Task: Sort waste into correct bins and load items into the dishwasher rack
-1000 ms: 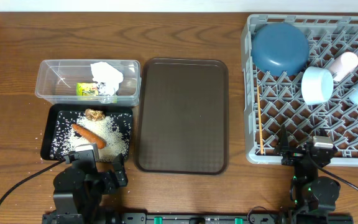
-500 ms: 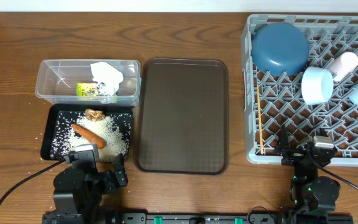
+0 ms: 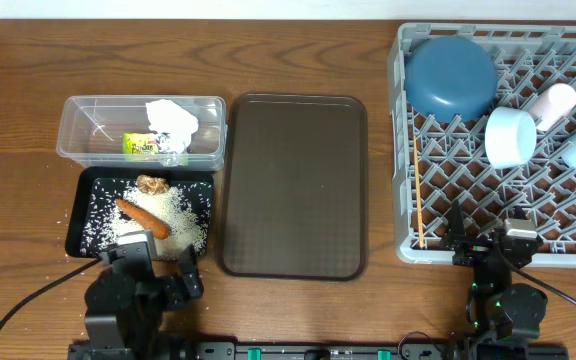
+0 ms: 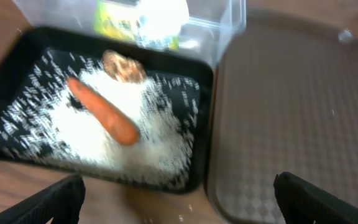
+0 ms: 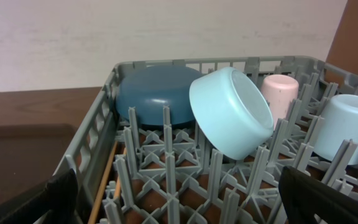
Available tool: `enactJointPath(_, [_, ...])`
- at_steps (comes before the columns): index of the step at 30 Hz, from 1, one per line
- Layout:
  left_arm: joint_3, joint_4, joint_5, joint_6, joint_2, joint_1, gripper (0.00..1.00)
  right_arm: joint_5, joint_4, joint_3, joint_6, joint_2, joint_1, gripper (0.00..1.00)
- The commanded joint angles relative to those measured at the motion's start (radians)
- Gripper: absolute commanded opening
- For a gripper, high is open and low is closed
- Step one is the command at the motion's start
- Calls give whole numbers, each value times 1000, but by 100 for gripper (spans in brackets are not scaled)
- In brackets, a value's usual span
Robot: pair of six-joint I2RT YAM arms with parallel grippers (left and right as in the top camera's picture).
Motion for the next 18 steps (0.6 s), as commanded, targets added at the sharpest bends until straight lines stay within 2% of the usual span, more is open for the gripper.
enactJointPath(1, [-66, 63, -99, 3, -76, 4, 98, 7, -2, -3, 10, -6, 6, 99])
enactJointPath(5, [-202, 183, -105, 3, -185, 29, 98, 7, -2, -3, 10, -6, 6, 99])
enactJointPath(7, [-262, 273, -104, 3, -176, 43, 98, 7, -2, -3, 10, -6, 6, 99])
enactJointPath(15, [-502, 758, -105, 63, -180, 47, 98, 7, -1, -3, 10, -6, 6, 99])
enactJointPath(18, [-542, 814, -99, 74, -180, 46, 98, 7, -2, -3, 10, -6, 6, 99])
